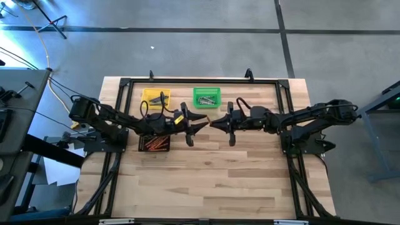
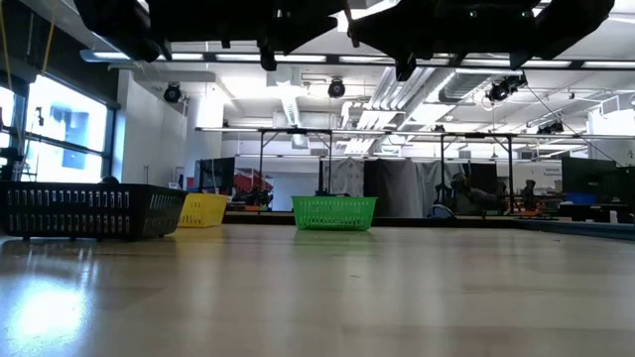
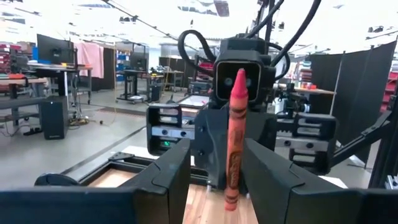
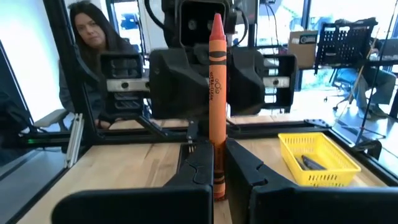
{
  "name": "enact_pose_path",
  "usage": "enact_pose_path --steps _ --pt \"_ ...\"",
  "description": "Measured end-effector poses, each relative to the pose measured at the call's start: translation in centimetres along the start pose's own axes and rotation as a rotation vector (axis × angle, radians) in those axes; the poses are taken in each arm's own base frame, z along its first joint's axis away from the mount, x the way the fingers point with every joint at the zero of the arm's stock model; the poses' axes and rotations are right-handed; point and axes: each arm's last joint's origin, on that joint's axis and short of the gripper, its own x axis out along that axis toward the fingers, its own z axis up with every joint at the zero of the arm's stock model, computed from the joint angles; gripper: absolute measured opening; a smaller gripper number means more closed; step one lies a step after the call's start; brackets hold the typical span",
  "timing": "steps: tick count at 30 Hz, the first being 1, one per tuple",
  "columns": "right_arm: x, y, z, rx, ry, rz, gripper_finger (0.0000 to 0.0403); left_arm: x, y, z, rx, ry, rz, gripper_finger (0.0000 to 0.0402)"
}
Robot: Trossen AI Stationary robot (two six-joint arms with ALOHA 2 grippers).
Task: Sort crayons
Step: Put the orange crayon into the black bin
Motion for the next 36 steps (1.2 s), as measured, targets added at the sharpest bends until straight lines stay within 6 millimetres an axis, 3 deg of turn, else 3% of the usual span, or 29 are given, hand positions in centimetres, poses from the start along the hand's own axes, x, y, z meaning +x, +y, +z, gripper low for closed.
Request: enact_pose_path --steps 24,36 --pt "0.1 0.0 0.5 0.02 -0.064 -0.026 0.0002 0.0 -0.1 0.2 -0.032 -0.016 -0.037 0.0133" --pt "1.2 -0.2 -0.7 0.037 -0.093 -0.023 0.0002 0.0 -0.1 0.3 -0.033 -0.024 -0.037 0.0133"
